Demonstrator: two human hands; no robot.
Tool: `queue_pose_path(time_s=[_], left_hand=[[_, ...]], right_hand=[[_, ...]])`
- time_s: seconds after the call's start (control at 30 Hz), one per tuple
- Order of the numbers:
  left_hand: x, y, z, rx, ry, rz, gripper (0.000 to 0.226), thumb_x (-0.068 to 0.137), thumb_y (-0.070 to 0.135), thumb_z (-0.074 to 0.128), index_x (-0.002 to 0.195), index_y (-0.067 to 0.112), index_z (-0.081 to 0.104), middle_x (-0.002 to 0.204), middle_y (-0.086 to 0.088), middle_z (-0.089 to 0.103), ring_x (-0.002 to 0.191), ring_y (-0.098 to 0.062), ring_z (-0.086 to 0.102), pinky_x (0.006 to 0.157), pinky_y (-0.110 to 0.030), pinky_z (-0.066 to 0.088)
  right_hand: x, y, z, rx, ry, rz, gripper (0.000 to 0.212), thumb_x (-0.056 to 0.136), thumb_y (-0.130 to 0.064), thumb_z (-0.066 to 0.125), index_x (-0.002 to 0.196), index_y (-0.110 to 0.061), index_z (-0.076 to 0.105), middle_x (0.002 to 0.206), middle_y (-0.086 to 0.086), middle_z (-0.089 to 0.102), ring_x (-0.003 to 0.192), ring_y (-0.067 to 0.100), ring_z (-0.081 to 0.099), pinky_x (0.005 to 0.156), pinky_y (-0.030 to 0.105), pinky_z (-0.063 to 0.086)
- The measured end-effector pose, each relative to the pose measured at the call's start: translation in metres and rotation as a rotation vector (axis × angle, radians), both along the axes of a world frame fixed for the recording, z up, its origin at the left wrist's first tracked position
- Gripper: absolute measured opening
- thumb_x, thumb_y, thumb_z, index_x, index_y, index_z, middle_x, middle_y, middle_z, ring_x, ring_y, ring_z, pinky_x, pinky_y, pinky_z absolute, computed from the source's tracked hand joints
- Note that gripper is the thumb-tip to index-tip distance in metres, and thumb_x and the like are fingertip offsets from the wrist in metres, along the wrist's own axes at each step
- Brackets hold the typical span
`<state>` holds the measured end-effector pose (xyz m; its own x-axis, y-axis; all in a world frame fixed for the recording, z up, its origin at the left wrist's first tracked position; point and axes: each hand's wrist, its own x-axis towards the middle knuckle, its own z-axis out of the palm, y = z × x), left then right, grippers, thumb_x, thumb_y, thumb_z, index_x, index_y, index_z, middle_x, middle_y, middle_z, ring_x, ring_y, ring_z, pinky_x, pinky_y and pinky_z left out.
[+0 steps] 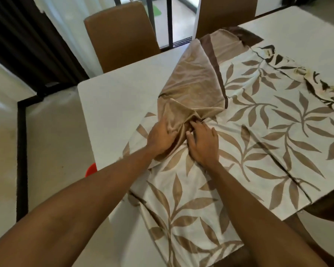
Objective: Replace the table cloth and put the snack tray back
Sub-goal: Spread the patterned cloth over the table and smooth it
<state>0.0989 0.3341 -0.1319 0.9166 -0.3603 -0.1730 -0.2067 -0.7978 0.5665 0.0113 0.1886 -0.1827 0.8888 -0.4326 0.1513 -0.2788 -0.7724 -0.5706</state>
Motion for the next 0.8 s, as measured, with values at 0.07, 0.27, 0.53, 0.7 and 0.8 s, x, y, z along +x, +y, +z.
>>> queue_pose_path(time_s=[0.07,0.27,0.53,0.7,0.8], left_hand=[[0.011,-0.004,0.002,-0.147,-0.008,0.024,0.053,0.098,0.031,0.056,0.148,0.018,0.042,0.129,-0.012,0.061,0.117,-0.03,0.058,0.095,-0.032,0.043],[0.079,0.03,0.012,-0.116,-0.16,0.057,0.026,0.097,0.022,0.044,0.114,0.024,0.063,0.091,0.008,0.05,0.08,-0.018,0.056,0.07,-0.012,0.04],[0.164,0.155,0.012,0.127,-0.137,0.505,0.039,0.097,0.019,0.045,0.134,0.012,0.055,0.134,-0.021,0.045,0.109,-0.045,0.056,0.095,-0.048,0.045],[0.203,0.203,-0.006,0.098,-0.042,0.602,0.056,0.097,0.039,0.055,0.137,0.001,0.05,0.139,-0.02,0.047,0.112,-0.043,0.057,0.091,-0.045,0.047],[0.223,0.22,-0.01,0.058,-0.039,0.632,0.054,0.093,0.028,0.059,0.139,0.002,0.047,0.138,-0.02,0.048,0.113,-0.043,0.057,0.093,-0.044,0.047]], right_hand=[[-0.003,0.0,-0.002,0.034,-0.034,-0.015,0.043,0.102,-0.045,0.042,0.135,-0.023,0.057,0.139,-0.002,0.059,0.133,0.018,0.05,0.116,0.048,0.032],[-0.006,-0.003,-0.003,0.003,-0.04,-0.076,0.034,0.1,-0.038,0.054,0.127,-0.018,0.061,0.144,0.006,0.055,0.127,0.023,0.052,0.107,0.039,0.038],[0.024,0.012,0.007,-0.027,-0.005,-0.229,0.036,0.097,-0.042,0.05,0.114,-0.016,0.069,0.126,0.006,0.065,0.114,0.027,0.058,0.105,0.046,0.042],[0.087,0.055,0.021,-0.1,-0.016,-0.135,0.038,0.095,-0.044,0.046,0.112,-0.021,0.072,0.125,0.005,0.067,0.116,0.028,0.059,0.106,0.053,0.039],[0.123,0.088,0.021,-0.121,0.126,-0.015,0.045,0.098,-0.048,0.043,0.129,-0.021,0.063,0.145,0.007,0.055,0.133,0.03,0.048,0.114,0.058,0.029]])
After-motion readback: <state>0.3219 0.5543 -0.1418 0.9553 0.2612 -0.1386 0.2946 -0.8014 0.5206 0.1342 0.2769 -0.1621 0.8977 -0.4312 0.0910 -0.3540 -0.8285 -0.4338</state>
